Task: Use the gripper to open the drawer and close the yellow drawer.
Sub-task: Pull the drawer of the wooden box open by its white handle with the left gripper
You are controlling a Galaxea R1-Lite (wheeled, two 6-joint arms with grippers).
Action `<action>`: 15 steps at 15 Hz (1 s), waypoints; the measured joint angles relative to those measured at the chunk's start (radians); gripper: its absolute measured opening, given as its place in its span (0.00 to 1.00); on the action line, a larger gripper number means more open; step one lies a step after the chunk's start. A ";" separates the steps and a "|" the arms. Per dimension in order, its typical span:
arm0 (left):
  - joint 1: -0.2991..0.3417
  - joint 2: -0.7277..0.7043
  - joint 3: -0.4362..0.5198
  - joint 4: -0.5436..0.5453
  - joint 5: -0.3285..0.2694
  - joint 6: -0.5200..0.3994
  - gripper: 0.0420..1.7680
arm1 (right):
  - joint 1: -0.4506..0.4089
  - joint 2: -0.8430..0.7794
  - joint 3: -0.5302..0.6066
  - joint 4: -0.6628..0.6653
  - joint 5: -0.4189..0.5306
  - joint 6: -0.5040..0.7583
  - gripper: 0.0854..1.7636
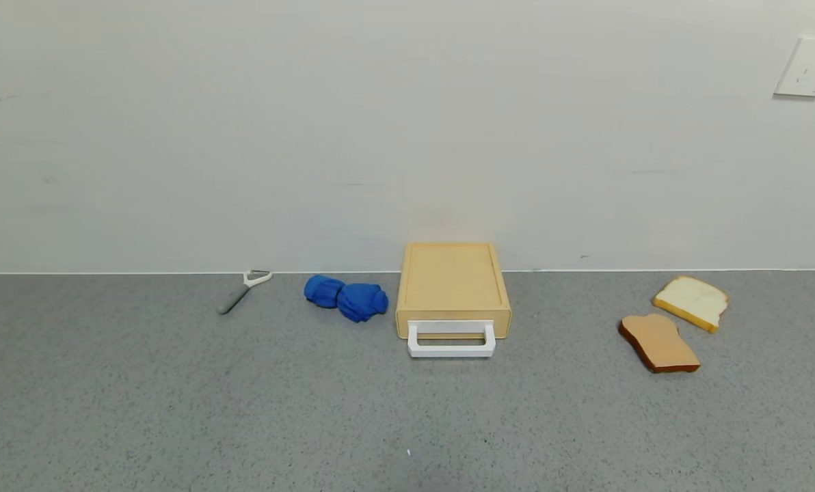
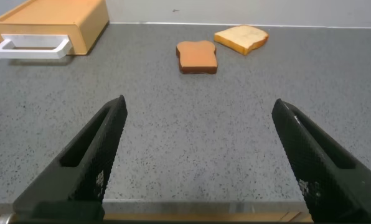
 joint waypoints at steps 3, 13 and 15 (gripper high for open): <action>0.000 0.000 0.000 0.000 0.000 0.001 0.97 | 0.000 0.000 0.000 -0.006 0.000 -0.001 0.97; 0.000 0.000 -0.003 0.000 0.002 0.002 0.97 | 0.000 0.000 0.000 -0.006 0.001 -0.001 0.97; 0.000 0.000 -0.005 0.001 0.002 0.003 0.97 | 0.000 0.000 0.000 -0.006 0.001 -0.001 0.97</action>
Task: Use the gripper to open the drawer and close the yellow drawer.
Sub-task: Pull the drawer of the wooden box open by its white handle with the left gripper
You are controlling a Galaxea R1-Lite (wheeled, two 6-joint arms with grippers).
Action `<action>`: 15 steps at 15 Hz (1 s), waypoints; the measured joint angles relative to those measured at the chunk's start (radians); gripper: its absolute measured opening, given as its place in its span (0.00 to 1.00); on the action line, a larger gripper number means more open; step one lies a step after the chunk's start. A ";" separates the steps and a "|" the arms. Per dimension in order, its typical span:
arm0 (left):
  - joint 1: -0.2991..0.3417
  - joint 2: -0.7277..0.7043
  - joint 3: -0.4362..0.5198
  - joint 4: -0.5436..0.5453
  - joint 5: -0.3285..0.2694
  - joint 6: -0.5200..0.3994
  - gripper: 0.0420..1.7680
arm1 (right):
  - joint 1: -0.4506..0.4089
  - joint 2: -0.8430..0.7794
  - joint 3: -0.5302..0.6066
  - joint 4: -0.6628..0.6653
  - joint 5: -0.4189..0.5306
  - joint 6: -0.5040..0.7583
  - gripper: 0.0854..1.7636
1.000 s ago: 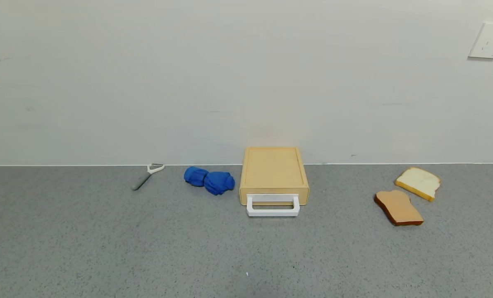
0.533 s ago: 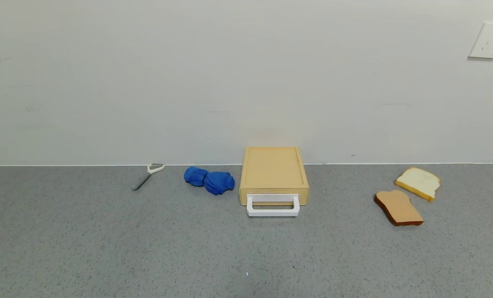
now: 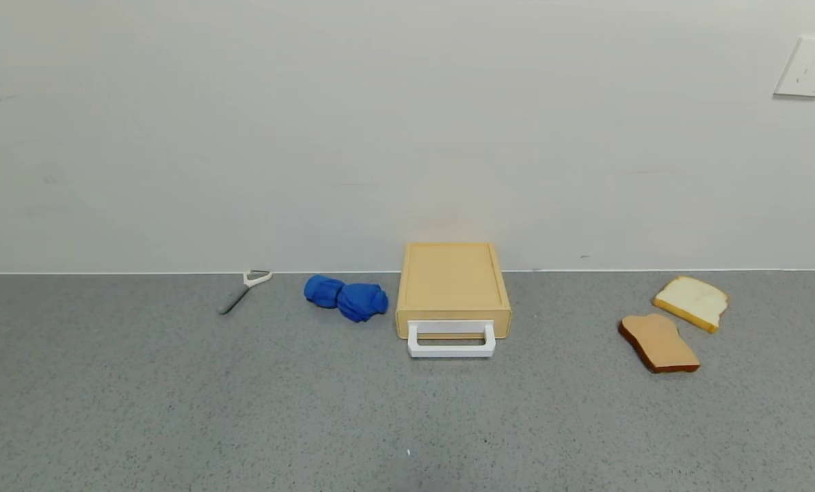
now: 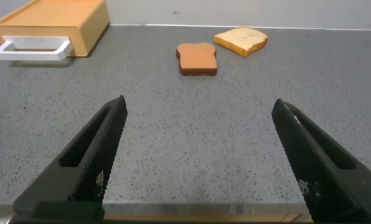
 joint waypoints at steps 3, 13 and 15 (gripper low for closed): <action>0.000 0.003 -0.061 0.017 0.002 -0.004 0.97 | 0.000 0.000 0.000 0.000 -0.001 0.000 0.97; -0.048 0.496 -0.492 0.161 -0.018 0.166 0.97 | 0.000 0.000 0.000 0.000 0.000 0.000 0.97; -0.082 0.653 -0.611 0.233 -0.049 0.198 0.97 | 0.000 0.000 0.000 0.000 0.000 0.000 0.97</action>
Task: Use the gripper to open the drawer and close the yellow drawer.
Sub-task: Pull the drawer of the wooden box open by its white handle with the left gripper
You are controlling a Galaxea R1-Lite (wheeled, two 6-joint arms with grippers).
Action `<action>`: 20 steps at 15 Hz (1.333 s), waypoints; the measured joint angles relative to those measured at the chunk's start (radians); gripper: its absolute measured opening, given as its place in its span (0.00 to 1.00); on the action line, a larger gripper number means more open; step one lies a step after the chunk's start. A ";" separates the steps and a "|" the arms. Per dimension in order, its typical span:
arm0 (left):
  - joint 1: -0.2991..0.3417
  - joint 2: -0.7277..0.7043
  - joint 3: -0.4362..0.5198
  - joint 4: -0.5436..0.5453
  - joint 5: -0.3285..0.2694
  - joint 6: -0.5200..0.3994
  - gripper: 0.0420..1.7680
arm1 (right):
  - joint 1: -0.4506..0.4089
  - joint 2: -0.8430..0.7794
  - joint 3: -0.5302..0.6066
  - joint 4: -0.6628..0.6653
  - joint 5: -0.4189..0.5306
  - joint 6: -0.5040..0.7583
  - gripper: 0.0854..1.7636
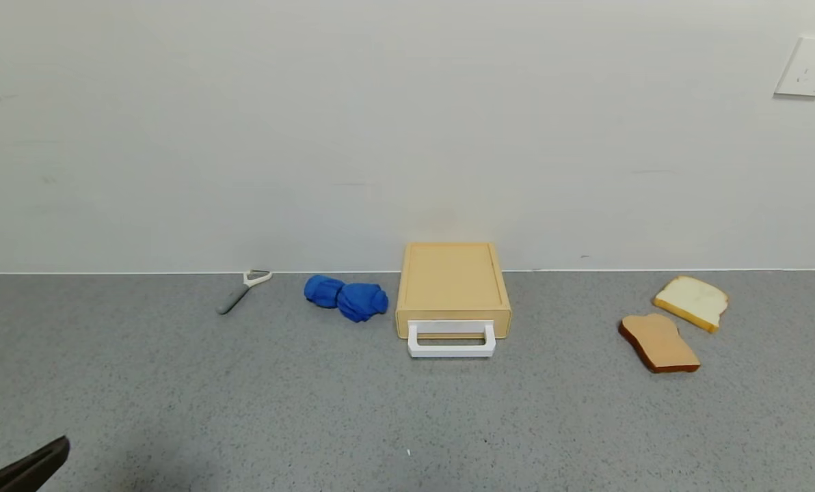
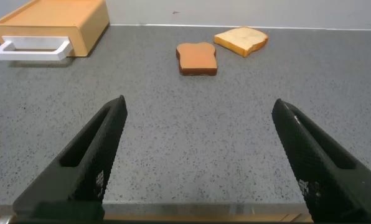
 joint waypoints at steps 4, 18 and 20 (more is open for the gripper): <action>-0.079 0.316 -0.306 0.215 -0.110 0.041 0.97 | 0.000 0.000 0.000 0.000 0.000 0.000 0.97; -0.373 1.154 -0.965 0.434 -0.180 0.105 0.97 | 0.000 0.000 0.000 0.000 0.000 0.000 0.97; -0.415 1.256 -1.050 0.435 -0.177 0.105 0.97 | 0.000 0.000 0.000 0.000 0.000 0.000 0.97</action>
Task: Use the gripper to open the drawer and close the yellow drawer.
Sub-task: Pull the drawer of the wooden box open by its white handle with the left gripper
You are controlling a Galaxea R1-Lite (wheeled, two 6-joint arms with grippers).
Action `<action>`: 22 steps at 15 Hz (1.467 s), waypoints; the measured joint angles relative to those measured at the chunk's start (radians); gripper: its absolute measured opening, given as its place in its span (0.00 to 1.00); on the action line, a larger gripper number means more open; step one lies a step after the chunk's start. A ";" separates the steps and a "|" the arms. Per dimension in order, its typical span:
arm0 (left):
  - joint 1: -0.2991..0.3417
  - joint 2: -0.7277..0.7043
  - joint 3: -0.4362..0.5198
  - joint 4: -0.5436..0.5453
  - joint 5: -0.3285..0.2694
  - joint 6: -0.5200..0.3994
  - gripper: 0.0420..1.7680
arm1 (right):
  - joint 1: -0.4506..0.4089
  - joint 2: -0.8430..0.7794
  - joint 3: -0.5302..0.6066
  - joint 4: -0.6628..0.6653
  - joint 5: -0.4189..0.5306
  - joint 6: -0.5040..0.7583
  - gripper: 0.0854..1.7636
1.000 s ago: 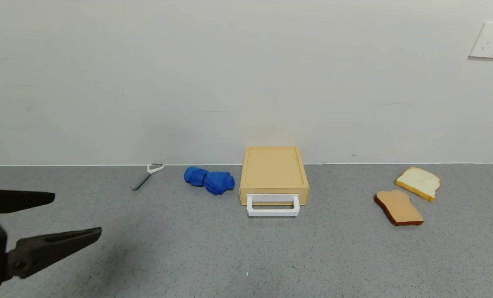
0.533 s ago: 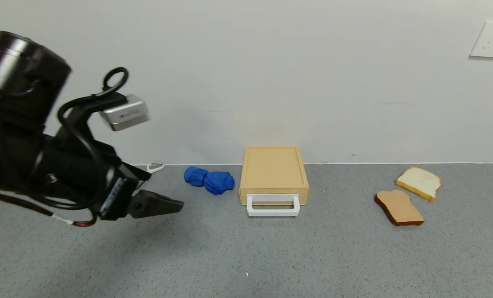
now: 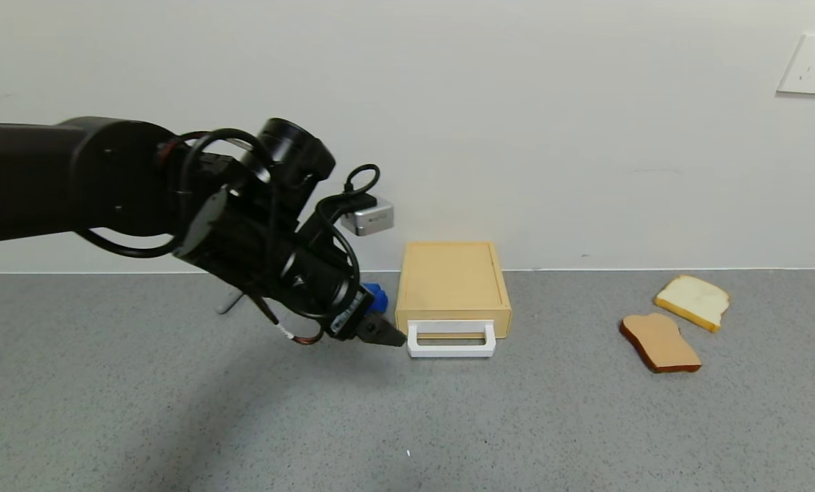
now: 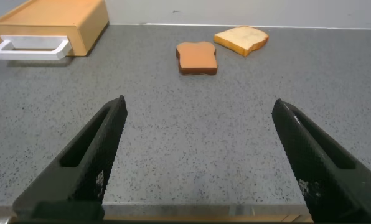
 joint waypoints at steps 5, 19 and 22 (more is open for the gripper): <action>-0.071 0.194 -0.153 0.001 0.001 0.000 0.97 | 0.000 0.000 0.000 0.000 0.000 0.000 0.97; -0.132 0.451 -0.312 -0.054 -0.008 0.039 0.97 | 0.000 0.000 0.000 0.000 0.000 0.000 0.97; -0.132 0.460 -0.312 -0.058 -0.013 0.055 0.97 | 0.000 0.000 0.000 0.000 0.000 0.000 0.97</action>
